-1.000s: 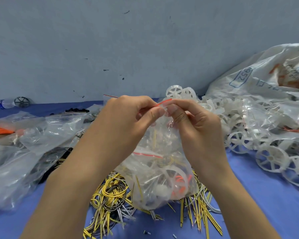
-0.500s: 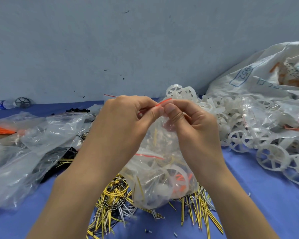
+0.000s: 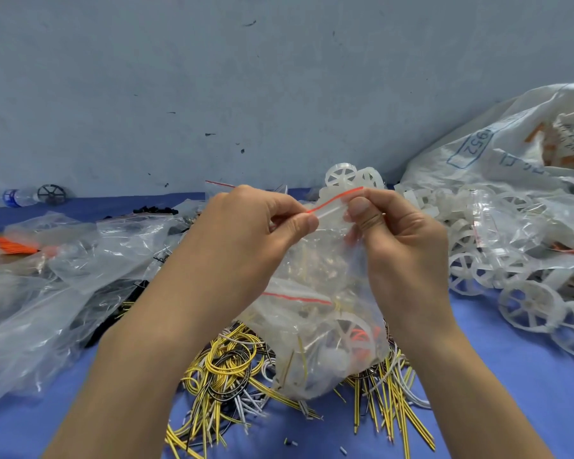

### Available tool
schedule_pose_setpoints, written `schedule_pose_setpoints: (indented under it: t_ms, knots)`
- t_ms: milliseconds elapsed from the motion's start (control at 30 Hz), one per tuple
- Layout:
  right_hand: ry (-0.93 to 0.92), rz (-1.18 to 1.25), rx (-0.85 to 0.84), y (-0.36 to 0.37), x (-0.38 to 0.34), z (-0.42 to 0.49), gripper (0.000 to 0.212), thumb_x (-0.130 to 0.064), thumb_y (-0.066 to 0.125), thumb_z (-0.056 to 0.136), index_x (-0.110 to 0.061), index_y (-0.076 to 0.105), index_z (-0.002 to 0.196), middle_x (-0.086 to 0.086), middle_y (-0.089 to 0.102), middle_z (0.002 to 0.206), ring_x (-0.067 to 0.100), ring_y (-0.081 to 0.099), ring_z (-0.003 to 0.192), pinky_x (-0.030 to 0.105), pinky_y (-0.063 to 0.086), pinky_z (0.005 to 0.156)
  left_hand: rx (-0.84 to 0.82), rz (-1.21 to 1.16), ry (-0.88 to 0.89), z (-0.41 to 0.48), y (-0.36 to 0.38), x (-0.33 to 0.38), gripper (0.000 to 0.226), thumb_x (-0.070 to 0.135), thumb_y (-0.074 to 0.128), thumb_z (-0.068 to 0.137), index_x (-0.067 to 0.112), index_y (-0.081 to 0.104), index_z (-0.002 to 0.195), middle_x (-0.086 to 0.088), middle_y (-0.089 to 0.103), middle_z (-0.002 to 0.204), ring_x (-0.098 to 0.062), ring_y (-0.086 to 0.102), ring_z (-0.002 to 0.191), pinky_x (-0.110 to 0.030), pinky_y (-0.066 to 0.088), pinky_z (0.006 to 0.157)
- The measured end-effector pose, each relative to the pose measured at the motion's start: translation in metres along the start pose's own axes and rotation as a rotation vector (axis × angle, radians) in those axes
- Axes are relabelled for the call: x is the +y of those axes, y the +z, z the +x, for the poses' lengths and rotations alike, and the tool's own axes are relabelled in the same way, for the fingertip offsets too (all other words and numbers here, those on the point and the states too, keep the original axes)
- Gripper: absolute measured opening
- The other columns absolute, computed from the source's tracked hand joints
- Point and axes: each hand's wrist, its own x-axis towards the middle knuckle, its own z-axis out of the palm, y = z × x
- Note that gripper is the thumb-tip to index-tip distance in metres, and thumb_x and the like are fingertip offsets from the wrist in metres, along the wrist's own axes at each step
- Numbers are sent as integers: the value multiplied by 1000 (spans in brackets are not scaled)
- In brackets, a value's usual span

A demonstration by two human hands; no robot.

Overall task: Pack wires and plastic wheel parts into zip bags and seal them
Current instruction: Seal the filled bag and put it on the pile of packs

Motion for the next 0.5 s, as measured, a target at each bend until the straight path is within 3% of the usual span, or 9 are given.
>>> schedule_pose_setpoints:
  t_ms: [100,200,367,500]
  knots:
    - [23,-6,38,-3,3,2,17,-15,67,93,-24,73,81,-11,63,62,2,53,55,16,46,58,-65,1,-6,-2,-3,-2,17,37,62,91,26,74,86,29,52,49,10,50,51,-6,33,47]
    - [51,0,72,-7,5,6,16,-16,66,93,-23,74,82,-10,62,61,6,54,55,21,48,59,-120,6,-12,-3,-6,-5,16,38,60,92,30,72,86,36,54,56,15,53,59,-2,35,52]
    - [105,35,130,-21,4,14,12,-15,66,94,-22,74,87,-11,64,65,8,54,57,36,51,70,-157,18,-32,-5,-13,-14,16,38,60,92,29,73,91,37,55,58,16,53,58,-2,35,51]
    - [157,81,168,-31,6,18,11,-14,63,95,-17,74,94,-10,62,70,9,53,58,30,55,70,-152,42,-17,-7,-18,-17,12,37,59,92,33,70,92,39,52,55,16,51,57,-1,35,51]
